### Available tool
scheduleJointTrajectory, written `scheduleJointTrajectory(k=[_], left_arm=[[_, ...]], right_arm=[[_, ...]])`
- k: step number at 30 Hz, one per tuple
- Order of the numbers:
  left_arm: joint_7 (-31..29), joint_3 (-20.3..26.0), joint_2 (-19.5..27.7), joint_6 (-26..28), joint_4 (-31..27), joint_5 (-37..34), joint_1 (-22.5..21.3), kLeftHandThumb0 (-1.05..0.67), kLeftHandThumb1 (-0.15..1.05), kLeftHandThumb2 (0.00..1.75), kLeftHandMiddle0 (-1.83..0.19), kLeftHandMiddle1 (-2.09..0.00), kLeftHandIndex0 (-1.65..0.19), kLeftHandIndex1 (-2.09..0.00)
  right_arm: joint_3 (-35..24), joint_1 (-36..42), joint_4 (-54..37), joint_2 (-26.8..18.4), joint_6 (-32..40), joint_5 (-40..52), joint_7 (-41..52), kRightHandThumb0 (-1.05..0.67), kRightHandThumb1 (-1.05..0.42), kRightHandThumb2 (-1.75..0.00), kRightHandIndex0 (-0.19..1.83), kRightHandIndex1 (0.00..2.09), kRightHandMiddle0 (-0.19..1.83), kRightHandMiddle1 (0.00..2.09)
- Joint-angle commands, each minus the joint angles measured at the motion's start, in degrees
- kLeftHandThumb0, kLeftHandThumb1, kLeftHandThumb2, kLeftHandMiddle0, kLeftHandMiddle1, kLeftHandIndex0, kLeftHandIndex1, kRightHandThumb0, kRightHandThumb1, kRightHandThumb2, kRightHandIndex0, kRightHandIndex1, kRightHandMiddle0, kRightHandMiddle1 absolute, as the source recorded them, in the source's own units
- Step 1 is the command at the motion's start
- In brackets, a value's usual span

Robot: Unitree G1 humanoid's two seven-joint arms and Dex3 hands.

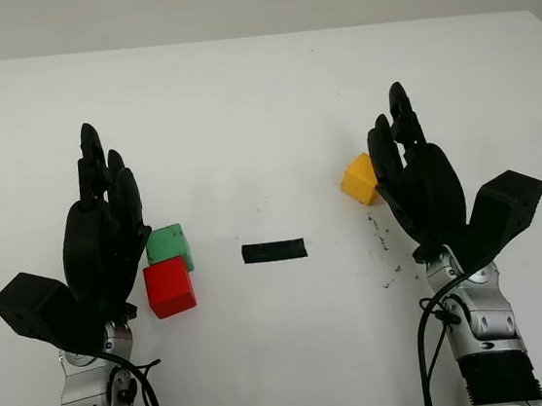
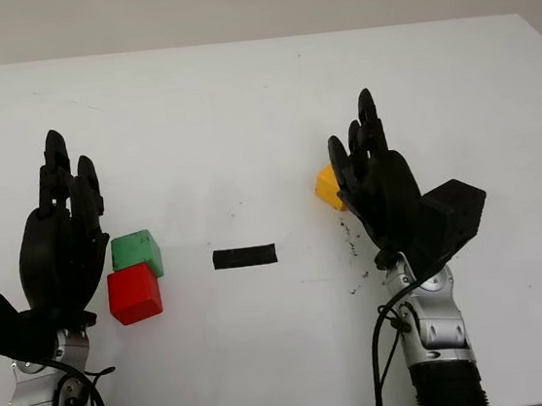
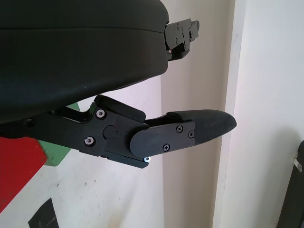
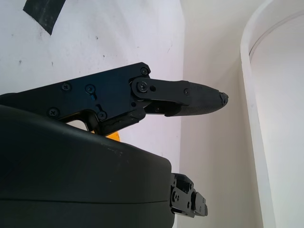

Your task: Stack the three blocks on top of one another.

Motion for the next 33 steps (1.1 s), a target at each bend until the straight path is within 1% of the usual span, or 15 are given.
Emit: scheduleJointTrajectory(k=[1,10,13,16,18,20,21,24,26,27,29,30,33], left_arm=[[0.0,0.2,0.2,-0.2,-0.8,-0.1,0.4,-0.68,1.05,0.56,0.19,0.0,0.19,0.0],[0.9,-0.3,0.2,0.1,-0.1,1.2,-0.5,-0.68,1.05,0.57,0.19,0.0,0.19,0.0],[0.5,0.2,1.3,-0.1,-0.1,1.4,-0.9,-0.68,1.05,0.56,0.19,0.0,0.19,-0.01],[-0.2,1.2,4.0,0.9,-2.3,1.3,-1.6,-0.66,1.05,0.55,0.18,-0.03,0.17,-0.03],[-1.3,2.1,6.6,0.6,-3.7,1.4,-2.5,-0.65,1.05,0.53,0.19,-0.02,0.18,-0.03],[-1.7,3.1,9.3,1.4,-5.8,1.8,-3.8,-0.69,1.05,0.45,0.15,-0.04,0.15,-0.05],[-2.4,3.6,11.4,1.8,-6.8,2.4,-4.4,-0.69,1.05,0.43,0.11,-0.06,0.12,-0.06],[-6.7,4.9,19.3,1.4,-7.3,4.5,-7.0,-0.63,1.05,0.34,-0.17,-0.09,-0.12,-0.13],[-9.2,5.4,24.2,3.9,-9.1,5.8,-8.6,-0.6,1.05,0.23,-0.29,-0.09,-0.28,-0.16],[-10.0,5.5,25.7,4.9,-9.7,6.2,-9.1,-0.59,1.05,0.19,-0.31,-0.08,-0.32,-0.16],[-13.3,5.0,31.2,5.8,-10.6,8.6,-10.5,-0.58,1.05,0.14,-0.3,-0.06,-0.37,-0.16],[-14.8,4.8,33.6,7.1,-11.3,9.5,-11.1,-0.58,1.04,0.12,-0.29,-0.05,-0.38,-0.16],[-18.6,3.9,38.3,9.5,-12.9,11.2,-12.7,-0.57,0.99,0.06,-0.25,-0.04,-0.4,-0.13]], right_arm=[[-0.1,0.5,-0.9,-0.2,-0.3,0.0,0.1,-0.64,-1.05,-0.47,-0.19,0.0,-0.19,0.0],[-0.3,0.3,-1.1,-0.6,0.1,0.3,0.4,-0.67,-1.05,-0.46,-0.19,0.0,-0.19,0.0],[-0.5,-0.4,-0.6,-0.7,-1.8,0.1,0.8,-0.68,-1.05,-0.5,-0.19,0.0,-0.19,0.0],[-0.5,-1.1,-1.1,-1.0,-2.6,0.2,1.3,-0.67,-1.05,-0.52,-0.19,0.0,-0.19,0.0],[-0.4,-1.5,-1.7,-1.4,-3.0,-0.2,1.4,-0.67,-1.05,-0.52,-0.19,0.0,-0.19,0.0],[-0.6,-2.0,-2.5,-1.9,-2.2,0.0,1.4,-0.7,-1.05,-0.51,-0.19,0.0,-0.19,0.0],[-0.7,-2.2,-2.9,-2.1,-1.3,0.4,1.5,-0.7,-1.05,-0.5,-0.19,0.0,-0.19,0.0],[-0.8,-3.3,-3.2,-3.3,-0.3,0.4,1.9,-0.71,-1.05,-0.48,-0.19,0.0,-0.19,0.0],[-0.9,-4.1,-2.8,-4.1,-0.5,0.1,2.3,-0.71,-1.05,-0.52,-0.19,0.0,-0.19,0.0],[-0.9,-4.3,-2.7,-4.3,-0.7,0.1,2.5,-0.71,-1.05,-0.53,-0.19,0.0,-0.19,0.0],[-1.3,-5.2,-2.0,-4.7,-1.1,0.7,3.0,-0.7,-1.05,-0.56,-0.19,0.0,-0.19,0.0],[-1.5,-5.7,-1.6,-4.7,-1.1,0.9,3.1,-0.7,-1.05,-0.56,-0.19,0.0,-0.19,0.0],[-1.7,-6.7,-1.2,-4.6,-1.2,0.4,2.7,-0.7,-1.05,-0.57,-0.19,0.0,-0.19,0.0]])
